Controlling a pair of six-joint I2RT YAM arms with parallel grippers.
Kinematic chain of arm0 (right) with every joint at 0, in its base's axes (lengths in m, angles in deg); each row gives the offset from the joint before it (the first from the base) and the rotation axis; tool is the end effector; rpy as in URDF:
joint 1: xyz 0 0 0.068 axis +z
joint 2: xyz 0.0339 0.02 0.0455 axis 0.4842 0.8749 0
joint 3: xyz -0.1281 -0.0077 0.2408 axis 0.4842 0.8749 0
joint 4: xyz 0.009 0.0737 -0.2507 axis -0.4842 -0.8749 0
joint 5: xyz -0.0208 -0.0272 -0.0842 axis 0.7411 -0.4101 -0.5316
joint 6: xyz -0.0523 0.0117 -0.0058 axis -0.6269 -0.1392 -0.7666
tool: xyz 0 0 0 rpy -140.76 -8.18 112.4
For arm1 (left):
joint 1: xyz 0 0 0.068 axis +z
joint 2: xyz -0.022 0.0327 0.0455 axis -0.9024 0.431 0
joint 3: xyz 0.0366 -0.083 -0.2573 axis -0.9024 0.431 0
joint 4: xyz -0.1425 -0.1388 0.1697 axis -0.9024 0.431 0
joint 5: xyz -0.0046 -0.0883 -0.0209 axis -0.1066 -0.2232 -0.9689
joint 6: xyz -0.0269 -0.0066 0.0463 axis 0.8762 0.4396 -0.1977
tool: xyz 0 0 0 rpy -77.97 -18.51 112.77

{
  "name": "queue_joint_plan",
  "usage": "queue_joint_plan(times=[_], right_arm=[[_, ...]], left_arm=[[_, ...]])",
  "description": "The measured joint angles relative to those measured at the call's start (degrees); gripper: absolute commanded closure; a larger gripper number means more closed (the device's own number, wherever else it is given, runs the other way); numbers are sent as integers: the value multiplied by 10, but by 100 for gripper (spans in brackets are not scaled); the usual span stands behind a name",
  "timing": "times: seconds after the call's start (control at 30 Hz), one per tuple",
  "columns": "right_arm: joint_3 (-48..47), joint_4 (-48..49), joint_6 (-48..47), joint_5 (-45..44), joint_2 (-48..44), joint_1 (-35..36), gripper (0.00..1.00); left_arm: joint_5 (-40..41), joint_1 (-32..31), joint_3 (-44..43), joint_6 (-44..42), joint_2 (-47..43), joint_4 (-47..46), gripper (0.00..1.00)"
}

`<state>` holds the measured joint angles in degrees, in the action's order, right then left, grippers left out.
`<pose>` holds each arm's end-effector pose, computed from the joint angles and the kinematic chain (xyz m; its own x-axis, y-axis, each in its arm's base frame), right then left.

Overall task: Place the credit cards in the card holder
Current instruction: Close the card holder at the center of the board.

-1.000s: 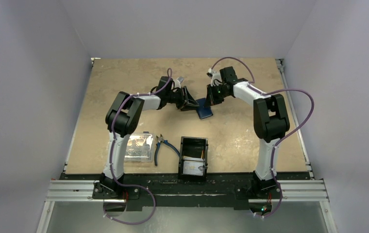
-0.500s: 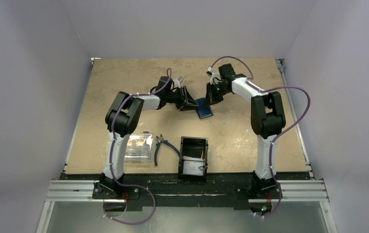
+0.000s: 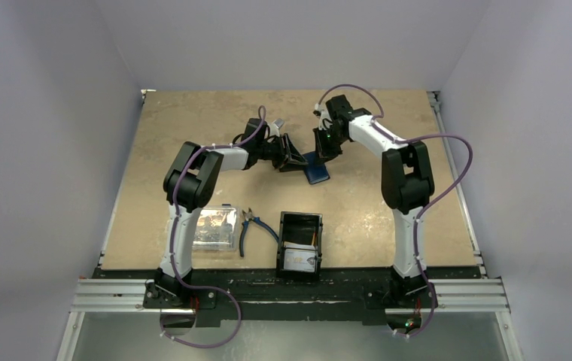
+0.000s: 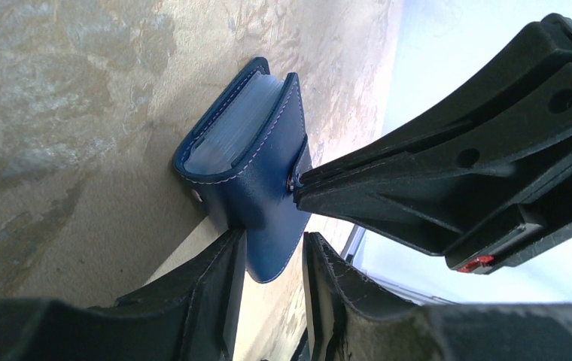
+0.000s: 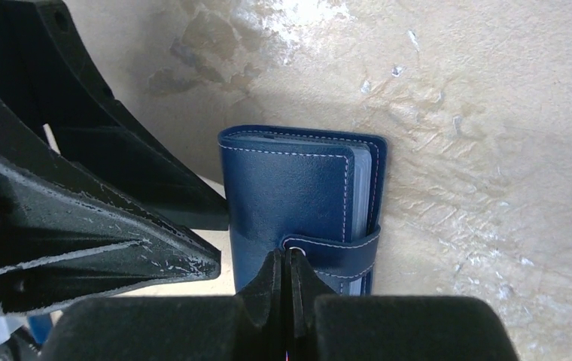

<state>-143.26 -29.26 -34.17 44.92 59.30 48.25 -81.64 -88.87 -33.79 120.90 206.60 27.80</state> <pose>0.4296 0.1633 0.1763 -0.9280 -0.1705 -0.3312 -0.2933 0.8825 0.3677 0.4231 -0.2194 0.1152 -0.9706 -0.2255 -0.0847 -0.0172 0.4155 -0.9094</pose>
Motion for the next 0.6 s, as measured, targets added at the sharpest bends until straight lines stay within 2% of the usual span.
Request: queue_joint_plan(times=[0.3, 0.47, 0.53, 0.6], right_arm=[[-7, -16, 26, -88, 7, 31, 100], [-8, -13, 27, -82, -6, 35, 69], [-8, -10, 27, -64, -14, 33, 61], [-8, -8, 26, -45, -17, 31, 58]], left_arm=[[0, 0, 1, 5, 0, -1, 63], [-1, 0, 1, 5, 0, -2, 59], [-1, 0, 1, 5, 0, -3, 58], [-4, 0, 1, 5, 0, -4, 57]])
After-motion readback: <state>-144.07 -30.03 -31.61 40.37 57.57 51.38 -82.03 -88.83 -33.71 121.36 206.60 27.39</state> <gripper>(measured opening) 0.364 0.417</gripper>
